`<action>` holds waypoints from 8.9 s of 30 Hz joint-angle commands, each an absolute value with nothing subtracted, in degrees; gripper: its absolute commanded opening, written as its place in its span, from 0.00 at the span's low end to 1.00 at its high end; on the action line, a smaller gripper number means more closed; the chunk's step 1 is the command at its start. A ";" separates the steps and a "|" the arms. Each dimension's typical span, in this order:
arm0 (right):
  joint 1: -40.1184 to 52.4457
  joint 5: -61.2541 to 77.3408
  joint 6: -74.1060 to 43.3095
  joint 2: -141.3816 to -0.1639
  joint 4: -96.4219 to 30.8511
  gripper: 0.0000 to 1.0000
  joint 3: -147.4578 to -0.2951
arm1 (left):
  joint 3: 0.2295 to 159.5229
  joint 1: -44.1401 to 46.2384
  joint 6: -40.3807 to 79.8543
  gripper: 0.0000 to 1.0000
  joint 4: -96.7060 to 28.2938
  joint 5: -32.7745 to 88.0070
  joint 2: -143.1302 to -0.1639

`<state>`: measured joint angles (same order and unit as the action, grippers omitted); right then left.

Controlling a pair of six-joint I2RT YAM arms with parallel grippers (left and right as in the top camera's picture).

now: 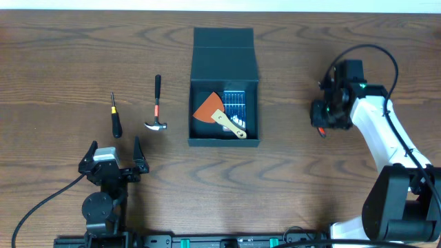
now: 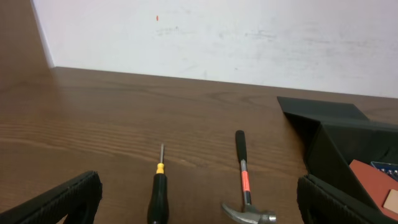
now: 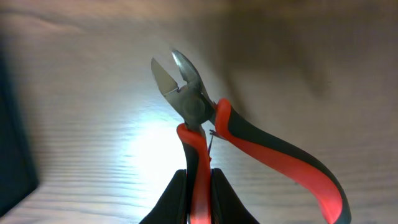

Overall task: Pack container
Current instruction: 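Lift the pliers and carry them left over the green box, then lower the pliers into the box and open the right gripper, then raise the right gripper and retract it to the upper right, then move the left gripper forward over the hammer, then lower the left gripper and close it on the hammer head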

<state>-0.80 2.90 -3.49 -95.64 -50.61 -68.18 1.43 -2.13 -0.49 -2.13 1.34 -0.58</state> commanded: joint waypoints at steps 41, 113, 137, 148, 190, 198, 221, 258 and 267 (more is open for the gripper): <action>34.54 -3.84 -13.28 -102.28 -51.81 0.03 -88.44 | 0.23 -1.96 -1.48 0.98 -4.01 0.89 -0.23; 0.58 0.30 -9.52 -117.97 -84.64 0.99 -136.40 | 0.23 -1.96 -1.48 0.99 -4.01 0.91 -0.23; -1.06 0.25 -8.73 -117.97 -85.93 0.99 -136.40 | 0.23 -1.96 -1.48 0.99 -4.01 0.91 -0.23; -1.06 0.27 -8.73 -117.97 -85.93 0.99 -136.40 | 1.78 -1.93 3.55 0.98 -4.49 2.74 -0.69; -1.10 0.25 -8.73 -117.97 -85.93 0.99 -136.40 | 63.35 0.30 0.93 0.99 -42.44 18.24 -81.23; -1.08 0.25 -8.73 -117.97 -85.93 0.99 -136.40 | 63.35 3.64 1.30 0.98 -42.41 9.26 -90.17; -1.10 0.27 -8.73 -117.97 -85.93 0.99 -136.40 | 63.35 4.32 2.87 0.99 -36.47 6.59 -100.75; -1.08 0.27 -8.73 -117.97 -85.93 0.99 -136.40 | 63.35 6.00 -2.98 0.98 -33.80 7.01 -107.50; -1.08 0.27 -8.73 -117.97 -85.93 0.99 -136.40 | 63.35 7.84 -2.98 0.98 -33.21 6.79 -107.50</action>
<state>-1.06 0.23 -9.58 -118.34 -85.89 -135.28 62.72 7.44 -2.44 -33.12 6.83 -106.19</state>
